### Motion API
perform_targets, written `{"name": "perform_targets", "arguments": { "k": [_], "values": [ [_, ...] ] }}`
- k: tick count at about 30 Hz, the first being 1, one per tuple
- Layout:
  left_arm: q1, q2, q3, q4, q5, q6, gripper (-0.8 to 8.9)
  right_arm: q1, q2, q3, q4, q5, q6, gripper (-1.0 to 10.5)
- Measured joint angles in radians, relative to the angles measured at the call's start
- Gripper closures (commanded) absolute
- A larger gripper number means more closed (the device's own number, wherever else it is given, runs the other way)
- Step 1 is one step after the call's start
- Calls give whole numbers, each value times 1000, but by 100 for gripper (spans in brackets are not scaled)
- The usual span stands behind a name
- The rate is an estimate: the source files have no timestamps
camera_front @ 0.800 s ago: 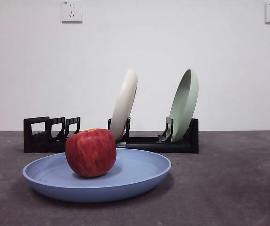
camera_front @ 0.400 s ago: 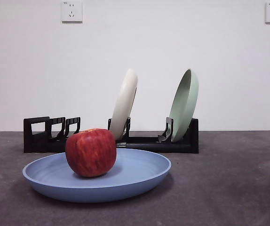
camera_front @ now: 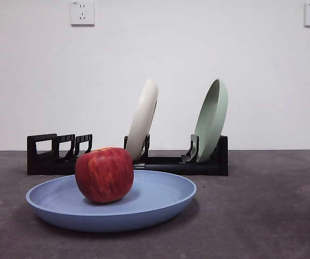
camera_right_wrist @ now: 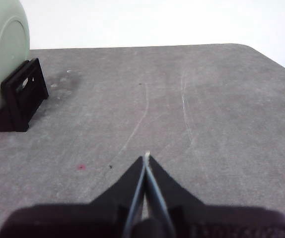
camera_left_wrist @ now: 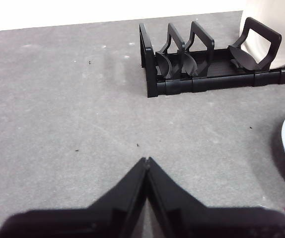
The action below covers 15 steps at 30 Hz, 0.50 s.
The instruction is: Take the blue plate from the plate rack,put the plate on the table,take the apple from the table,put the apple in the plate
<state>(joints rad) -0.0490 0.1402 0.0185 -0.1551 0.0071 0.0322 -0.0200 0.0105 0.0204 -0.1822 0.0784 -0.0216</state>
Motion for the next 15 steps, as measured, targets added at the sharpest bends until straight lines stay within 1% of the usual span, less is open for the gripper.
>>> {"name": "perform_targets", "arguments": {
  "k": [15],
  "values": [
    [-11, 0, 0, 0, 0, 0, 817, 0, 0, 0, 0, 0, 0, 946]
  ]
}}
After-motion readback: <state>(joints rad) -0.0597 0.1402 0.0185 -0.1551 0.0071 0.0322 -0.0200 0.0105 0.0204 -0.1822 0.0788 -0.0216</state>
